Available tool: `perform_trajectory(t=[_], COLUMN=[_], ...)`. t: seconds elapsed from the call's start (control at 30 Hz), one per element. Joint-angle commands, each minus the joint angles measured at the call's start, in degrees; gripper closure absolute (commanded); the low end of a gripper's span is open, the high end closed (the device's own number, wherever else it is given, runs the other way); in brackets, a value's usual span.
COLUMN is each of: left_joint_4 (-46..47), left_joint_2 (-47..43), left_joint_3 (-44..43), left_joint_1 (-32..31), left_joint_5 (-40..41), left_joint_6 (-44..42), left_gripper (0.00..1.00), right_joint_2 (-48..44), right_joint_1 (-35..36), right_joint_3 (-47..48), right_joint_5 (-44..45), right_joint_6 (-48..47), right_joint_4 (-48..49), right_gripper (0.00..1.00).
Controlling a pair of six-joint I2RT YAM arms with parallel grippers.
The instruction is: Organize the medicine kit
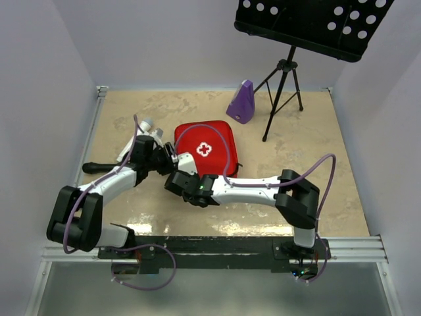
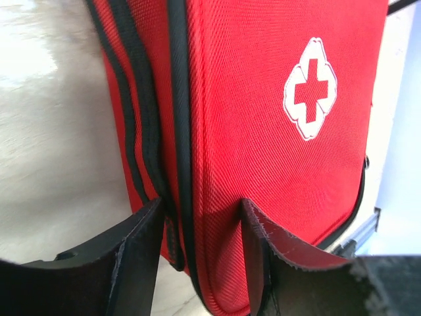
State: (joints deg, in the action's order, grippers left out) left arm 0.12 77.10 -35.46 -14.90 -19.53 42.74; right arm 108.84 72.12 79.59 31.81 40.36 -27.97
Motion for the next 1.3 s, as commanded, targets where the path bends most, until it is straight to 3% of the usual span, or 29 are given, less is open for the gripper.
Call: perform_trajectory(t=[0.0, 0.3, 0.7, 0.87, 1.0, 1.27], left_joint_4=[0.0, -2.4, -5.1, -4.9, -10.0, -14.3], left_joint_2=[4.6, 7.3, 8.6, 10.3, 10.8, -5.7], left_joint_3=[-2.6, -4.2, -6.6, -8.6, -12.4, -7.3], left_joint_1=[2.4, 4.9, 9.7, 13.3, 13.9, 12.4], left_joint_5=[12.5, 12.7, 12.1, 10.2, 9.9, 4.5], left_joint_6=[-4.0, -4.9, -7.1, -6.5, -7.6, -6.1], left_gripper=[0.59, 0.62, 0.62, 0.57, 0.43, 0.29], right_joint_2=[-6.3, -15.9, -27.2, -24.2, -21.0, -8.1], right_joint_1=[0.6, -4.6, -20.7, -18.7, -14.0, -7.2], right_joint_3=[-7.9, -21.6, -29.8, -27.3, -22.9, -10.4], right_joint_5=[0.5, -0.3, -7.0, -7.5, -4.2, -1.7], right_joint_6=[6.2, 12.3, 8.0, 5.4, 5.1, 2.2], right_joint_4=[-9.7, -10.3, -1.2, -0.4, -2.1, -3.1], right_gripper=[1.00, 1.00, 1.00, 1.00, 1.00, 1.00])
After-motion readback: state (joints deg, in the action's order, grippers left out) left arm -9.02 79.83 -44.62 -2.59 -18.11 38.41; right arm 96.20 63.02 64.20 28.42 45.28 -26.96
